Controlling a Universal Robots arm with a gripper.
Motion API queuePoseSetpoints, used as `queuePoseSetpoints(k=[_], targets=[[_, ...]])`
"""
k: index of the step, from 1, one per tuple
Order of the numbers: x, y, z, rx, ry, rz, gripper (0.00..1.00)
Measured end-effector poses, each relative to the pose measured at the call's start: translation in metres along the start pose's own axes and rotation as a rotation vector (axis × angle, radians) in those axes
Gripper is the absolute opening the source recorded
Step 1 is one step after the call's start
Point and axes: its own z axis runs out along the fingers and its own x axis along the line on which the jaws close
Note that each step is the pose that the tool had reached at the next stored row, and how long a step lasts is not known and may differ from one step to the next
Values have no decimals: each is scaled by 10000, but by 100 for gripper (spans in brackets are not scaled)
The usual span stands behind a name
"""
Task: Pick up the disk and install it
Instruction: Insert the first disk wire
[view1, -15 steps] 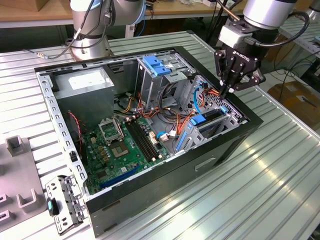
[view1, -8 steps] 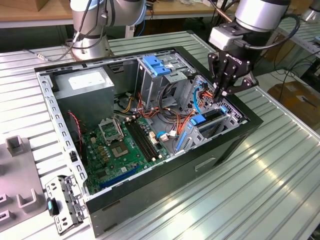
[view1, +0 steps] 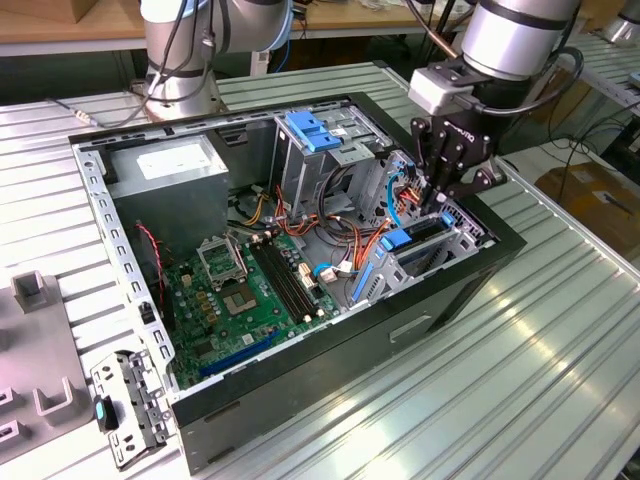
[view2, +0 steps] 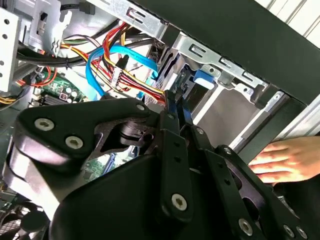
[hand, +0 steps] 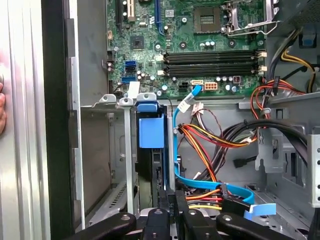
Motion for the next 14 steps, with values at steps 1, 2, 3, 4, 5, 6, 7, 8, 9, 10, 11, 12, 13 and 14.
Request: queuePoseSetpoints(k=[1, 2, 3, 4, 5, 6, 7, 8, 9, 10, 11, 12, 13, 14], targets=[[6, 0, 6, 2, 3, -36, 17], [16, 0, 9, 3, 1, -37, 17], [25, 0, 12, 3, 1, -37, 17], [40, 0, 16, 4, -1, -47, 17], [40, -1, 19, 8, 1, -104, 17], [40, 0, 21, 9, 0, -107, 17], [40, 0, 25, 9, -1, -107, 17], [40, 1, 29, 8, -2, -102, 17], [40, 1, 33, 8, -1, -94, 17], [39, 3, 38, 8, 0, -91, 17], [39, 4, 42, 7, 0, -91, 17], [41, 5, 51, 7, 0, -89, 17], [40, 5, 61, 6, 0, -75, 17], [39, 5, 66, 6, 1, -67, 17]])
